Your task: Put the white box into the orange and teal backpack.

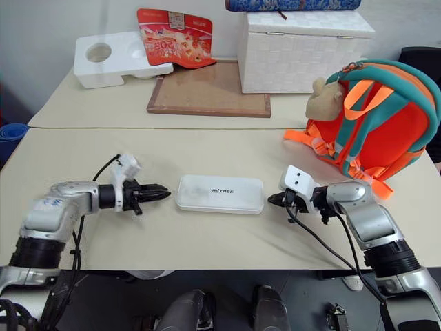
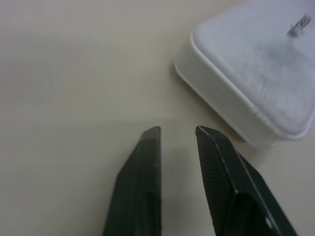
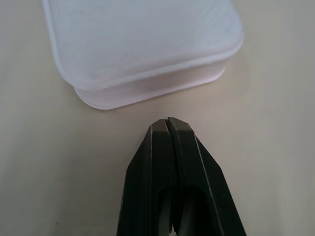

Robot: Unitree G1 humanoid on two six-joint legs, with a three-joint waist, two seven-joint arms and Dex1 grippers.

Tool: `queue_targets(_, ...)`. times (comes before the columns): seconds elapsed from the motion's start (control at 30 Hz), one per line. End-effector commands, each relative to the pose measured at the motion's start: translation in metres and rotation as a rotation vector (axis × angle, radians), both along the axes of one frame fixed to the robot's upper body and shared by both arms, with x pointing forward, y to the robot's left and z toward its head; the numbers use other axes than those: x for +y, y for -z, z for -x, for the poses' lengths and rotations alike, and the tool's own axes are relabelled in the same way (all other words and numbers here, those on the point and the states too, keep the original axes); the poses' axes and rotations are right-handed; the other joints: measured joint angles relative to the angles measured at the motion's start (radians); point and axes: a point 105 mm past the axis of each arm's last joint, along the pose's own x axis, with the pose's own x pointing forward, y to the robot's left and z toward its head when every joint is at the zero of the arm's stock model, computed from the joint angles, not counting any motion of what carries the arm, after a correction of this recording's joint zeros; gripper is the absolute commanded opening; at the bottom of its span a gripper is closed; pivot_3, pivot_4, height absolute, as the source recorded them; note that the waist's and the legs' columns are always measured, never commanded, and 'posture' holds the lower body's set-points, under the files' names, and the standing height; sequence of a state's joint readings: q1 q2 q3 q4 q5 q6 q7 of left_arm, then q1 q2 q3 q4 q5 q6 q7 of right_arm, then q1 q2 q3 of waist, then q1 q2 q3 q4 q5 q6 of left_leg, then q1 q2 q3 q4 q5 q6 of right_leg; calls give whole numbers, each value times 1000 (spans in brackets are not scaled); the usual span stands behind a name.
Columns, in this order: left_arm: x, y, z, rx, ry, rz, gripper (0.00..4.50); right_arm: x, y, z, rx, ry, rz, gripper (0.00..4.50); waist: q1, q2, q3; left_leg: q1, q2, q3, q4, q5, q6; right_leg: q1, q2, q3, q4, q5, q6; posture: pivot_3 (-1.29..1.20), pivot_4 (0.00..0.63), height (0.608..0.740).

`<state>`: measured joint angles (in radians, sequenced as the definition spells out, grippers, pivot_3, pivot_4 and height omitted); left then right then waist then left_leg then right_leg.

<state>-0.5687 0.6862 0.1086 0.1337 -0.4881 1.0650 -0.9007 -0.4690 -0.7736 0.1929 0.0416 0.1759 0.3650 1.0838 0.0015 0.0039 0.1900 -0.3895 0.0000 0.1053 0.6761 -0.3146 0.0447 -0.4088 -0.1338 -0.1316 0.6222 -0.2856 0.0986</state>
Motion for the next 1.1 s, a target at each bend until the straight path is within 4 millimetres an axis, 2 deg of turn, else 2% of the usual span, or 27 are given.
queue_targets(0.03, 0, -14, 3, 148, -19, 153, 2531, 4, -8, -2, -37, -30, -5, 0, 0, 0, 0, 0, 0, -1, 1, 0, 0, 0, 0, 0, 0, 0, 0, 0, 150, 740)
queue_targets(0.17, -4, -7, 12, 321, 1, 195, 3766, 5, -8, -2, -39, -38, -3, 0, -3, 0, 0, 0, 0, -1, 2, 0, 0, 0, 0, 0, 1, 0, 0, 0, 150, 740)
queue_targets(0.23, -7, -2, 9, 366, -12, 202, 4426, 6, -9, -4, -46, -39, -2, 0, -3, -1, 0, 0, 0, -1, 2, 0, 0, 0, 1, 0, 1, 0, 0, 0, 150, 740)
queue_targets(0.33, -14, 7, 7, 403, -5, 175, 4474, 7, -9, -5, -52, -40, -2, 0, -1, -1, 0, 0, 0, -1, 4, 0, 0, 1, 1, 1, 2, 0, 0, 0, 150, 740)
queue_targets(0.57, -51, 20, -5, 476, 65, 151, 4474, 10, -6, -7, -60, -49, 3, 0, 22, -2, 0, 0, -2, -2, 6, 0, 0, 2, 0, 4, 3, 0, 0, 0, 150, 740)
queue_targets(0.67, -68, 20, -6, 514, 108, 162, 4474, 11, -5, -7, -67, -49, 5, 0, 26, -2, 0, 0, -2, -3, 6, 0, 0, 2, -1, 3, 3, 0, 0, 0, 150, 740)
queue_targets(0.8, -77, 14, -2, 550, 154, 179, 4474, 12, -4, -7, -76, -46, 7, 0, 22, -2, 0, 0, -3, -3, 6, 0, 0, 3, 0, 3, 3, 0, 1, 0, 150, 740)
queue_targets(0.93, -78, 8, -1, 559, 177, 199, 3592, 10, 0, -5, -74, -33, 4, 0, 19, -2, 0, 0, -2, -3, 6, 0, 0, 3, 0, 2, 3, 0, 1, 0, 150, 740)
queue_targets(1.1, -81, -6, 1, 558, 215, 261, 2076, 4, 4, -1, -75, -12, -2, 0, 22, -3, -1, 0, -2, -3, 6, 0, 0, 3, 0, 3, 3, 0, 1, 0, 150, 740)
